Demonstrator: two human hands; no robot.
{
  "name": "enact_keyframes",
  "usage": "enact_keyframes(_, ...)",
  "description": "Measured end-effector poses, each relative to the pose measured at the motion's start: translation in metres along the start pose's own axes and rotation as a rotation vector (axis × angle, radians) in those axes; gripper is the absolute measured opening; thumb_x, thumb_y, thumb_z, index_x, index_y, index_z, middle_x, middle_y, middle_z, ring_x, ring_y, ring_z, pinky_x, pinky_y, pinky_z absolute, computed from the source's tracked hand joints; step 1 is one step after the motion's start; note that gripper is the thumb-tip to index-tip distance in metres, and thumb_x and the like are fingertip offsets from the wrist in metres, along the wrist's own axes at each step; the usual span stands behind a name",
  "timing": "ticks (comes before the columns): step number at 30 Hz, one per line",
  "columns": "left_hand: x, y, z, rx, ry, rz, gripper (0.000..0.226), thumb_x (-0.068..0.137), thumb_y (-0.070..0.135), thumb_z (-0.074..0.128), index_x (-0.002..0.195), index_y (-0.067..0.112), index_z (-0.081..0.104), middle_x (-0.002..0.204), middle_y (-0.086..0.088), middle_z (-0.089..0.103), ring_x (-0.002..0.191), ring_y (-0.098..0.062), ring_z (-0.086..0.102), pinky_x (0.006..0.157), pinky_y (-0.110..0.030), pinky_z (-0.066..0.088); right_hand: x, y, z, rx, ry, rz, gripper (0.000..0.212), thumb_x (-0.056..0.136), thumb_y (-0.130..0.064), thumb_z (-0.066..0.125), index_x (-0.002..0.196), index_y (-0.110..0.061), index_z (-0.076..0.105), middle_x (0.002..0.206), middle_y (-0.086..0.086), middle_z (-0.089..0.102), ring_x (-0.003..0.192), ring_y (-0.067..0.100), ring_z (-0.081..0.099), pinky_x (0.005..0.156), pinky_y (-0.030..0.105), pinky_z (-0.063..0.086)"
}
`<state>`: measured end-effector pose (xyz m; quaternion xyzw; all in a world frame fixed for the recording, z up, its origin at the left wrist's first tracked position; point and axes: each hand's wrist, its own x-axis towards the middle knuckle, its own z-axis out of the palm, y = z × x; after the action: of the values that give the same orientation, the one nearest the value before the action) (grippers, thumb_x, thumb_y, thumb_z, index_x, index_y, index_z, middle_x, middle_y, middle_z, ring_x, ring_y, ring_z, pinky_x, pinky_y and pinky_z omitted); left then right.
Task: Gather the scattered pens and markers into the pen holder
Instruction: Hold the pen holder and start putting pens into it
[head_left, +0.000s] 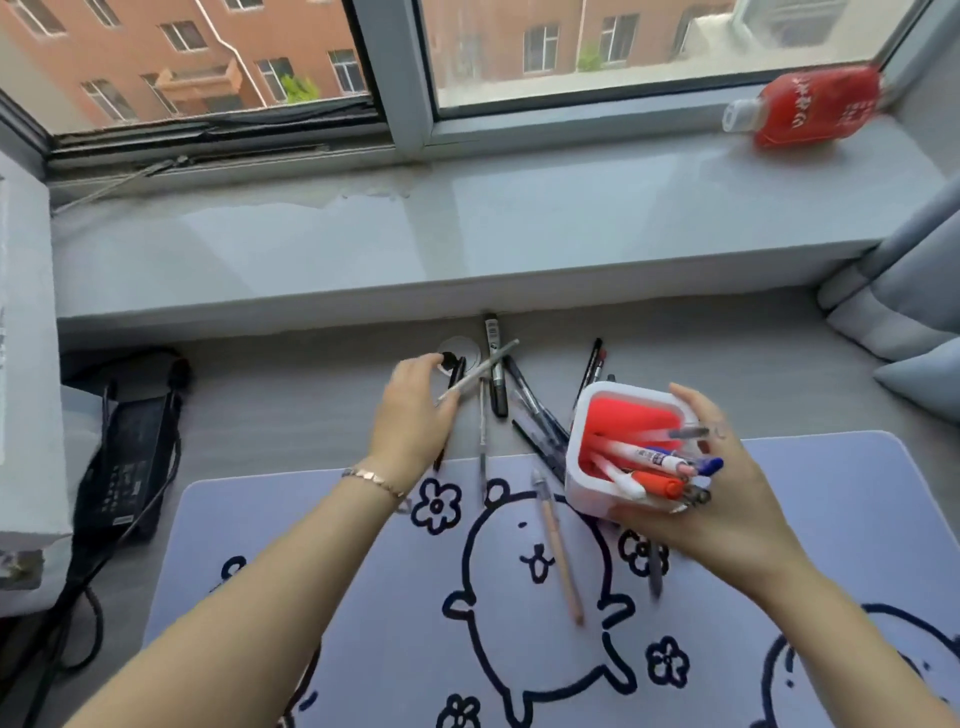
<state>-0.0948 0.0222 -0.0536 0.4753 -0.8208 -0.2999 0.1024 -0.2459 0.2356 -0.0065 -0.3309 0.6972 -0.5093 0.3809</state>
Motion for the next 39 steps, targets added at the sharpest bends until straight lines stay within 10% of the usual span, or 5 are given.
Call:
enact_keyframes(6,0.034,-0.012,0.037,0.363,-0.068,-0.048,0.02,0.09,0.023,0.052,0.104,0.009,0.055,0.104,-0.013,0.059,0.097,-0.032,0.053,0.072,-0.039,0.042,-0.003,0.004,-0.002,-0.032,0.046,0.087,0.085,0.053,-0.017,0.087,0.099,-0.069,0.038,0.116,-0.008,0.058,0.105,0.009,0.06,0.092,0.04,0.052)
enact_keyframes(13,0.014,0.021,-0.023,-0.669,0.291,0.003,0.015,0.083,0.008,0.063,0.081,0.022,0.062,0.091,-0.009,0.062,0.077,-0.007,0.06,0.072,-0.017,0.049,-0.003,0.008,-0.008,-0.004,0.051,0.089,0.101,0.021,-0.069,0.08,0.112,-0.066,0.036,0.12,-0.027,0.053,0.111,0.006,0.057,0.092,0.04,0.049)
enact_keyframes(20,0.022,0.03,-0.069,-1.27,0.397,-0.058,0.019,0.095,0.005,0.042,0.083,0.019,0.047,0.083,-0.001,0.064,0.092,-0.023,0.065,0.09,-0.042,0.051,0.005,-0.001,0.005,-0.067,0.04,0.072,0.1,0.019,-0.076,0.073,0.109,-0.072,0.03,0.125,-0.018,0.049,0.113,0.013,0.055,0.096,0.044,0.047)
enact_keyframes(30,0.042,0.025,-0.019,-0.161,0.054,-0.027,0.043,0.09,-0.004,0.03,0.132,0.002,0.024,0.098,-0.007,0.047,0.078,-0.016,0.045,0.077,-0.024,0.043,0.004,-0.002,0.011,-0.059,0.04,0.034,0.092,0.035,-0.053,0.084,0.108,-0.073,0.031,0.113,-0.035,0.051,0.104,-0.012,0.054,0.079,0.008,0.049)
enact_keyframes(39,0.049,-0.005,0.028,0.237,-0.257,-0.199,0.025,0.083,0.002,0.046,0.108,-0.005,0.041,0.105,-0.028,0.058,0.094,-0.042,0.056,0.067,-0.039,0.041,-0.003,0.001,0.013,-0.126,-0.009,0.062,0.097,0.037,-0.056,0.082,0.118,-0.062,0.028,0.115,-0.043,0.044,0.109,-0.007,0.051,0.09,0.024,0.049)
